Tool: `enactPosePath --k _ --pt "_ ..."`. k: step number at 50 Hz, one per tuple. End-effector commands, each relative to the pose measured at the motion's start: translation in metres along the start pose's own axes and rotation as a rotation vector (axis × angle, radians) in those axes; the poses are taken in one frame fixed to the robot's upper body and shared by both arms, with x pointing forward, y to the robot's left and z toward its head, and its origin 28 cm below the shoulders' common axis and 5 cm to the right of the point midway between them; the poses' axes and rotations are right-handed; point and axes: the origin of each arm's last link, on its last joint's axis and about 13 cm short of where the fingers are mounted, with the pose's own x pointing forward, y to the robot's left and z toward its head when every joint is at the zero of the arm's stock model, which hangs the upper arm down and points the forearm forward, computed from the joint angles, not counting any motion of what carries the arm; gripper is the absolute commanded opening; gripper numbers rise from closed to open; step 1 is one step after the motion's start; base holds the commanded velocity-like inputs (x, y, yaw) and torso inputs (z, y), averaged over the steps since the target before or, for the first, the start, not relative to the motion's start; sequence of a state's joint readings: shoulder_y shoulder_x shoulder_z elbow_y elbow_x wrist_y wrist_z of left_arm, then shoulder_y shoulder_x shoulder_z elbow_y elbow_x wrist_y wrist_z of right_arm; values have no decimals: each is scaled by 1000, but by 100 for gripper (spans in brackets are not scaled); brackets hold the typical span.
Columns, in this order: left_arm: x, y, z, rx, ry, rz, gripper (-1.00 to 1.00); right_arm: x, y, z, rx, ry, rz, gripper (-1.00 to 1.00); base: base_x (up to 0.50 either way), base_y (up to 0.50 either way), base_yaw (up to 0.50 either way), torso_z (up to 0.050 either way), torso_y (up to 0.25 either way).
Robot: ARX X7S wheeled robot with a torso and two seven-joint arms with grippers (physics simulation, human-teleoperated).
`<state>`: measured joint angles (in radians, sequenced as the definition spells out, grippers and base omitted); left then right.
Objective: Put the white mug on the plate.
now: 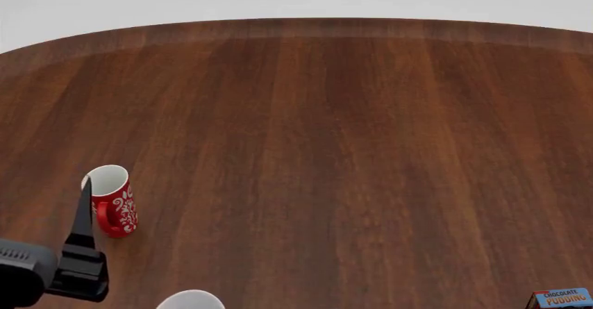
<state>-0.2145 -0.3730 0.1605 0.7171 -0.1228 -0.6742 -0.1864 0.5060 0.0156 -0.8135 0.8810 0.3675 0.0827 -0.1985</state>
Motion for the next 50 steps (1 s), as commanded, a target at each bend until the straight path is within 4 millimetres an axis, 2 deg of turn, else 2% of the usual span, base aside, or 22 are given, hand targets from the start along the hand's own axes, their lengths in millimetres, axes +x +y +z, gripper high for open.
enactPosePath --k 1,13,41,50 --pt "-2 -1 -1 2 0 -5 100 -1 -1 7 -26 -54 -44 -100 0 0 0 0 0" --pt "2 0 -4 2 10 3 100 -20 5 9 -61 -142 -130 -100 0 0 0 0 0" --pt "8 -5 -2 3 7 -14 100 -86 5 25 53 -337 -314 -100 0 0 0 0 0" --pt "10 -6 -1 3 4 -20 100 -100 0 27 84 -374 -383 -100 0 0 0 0 0"
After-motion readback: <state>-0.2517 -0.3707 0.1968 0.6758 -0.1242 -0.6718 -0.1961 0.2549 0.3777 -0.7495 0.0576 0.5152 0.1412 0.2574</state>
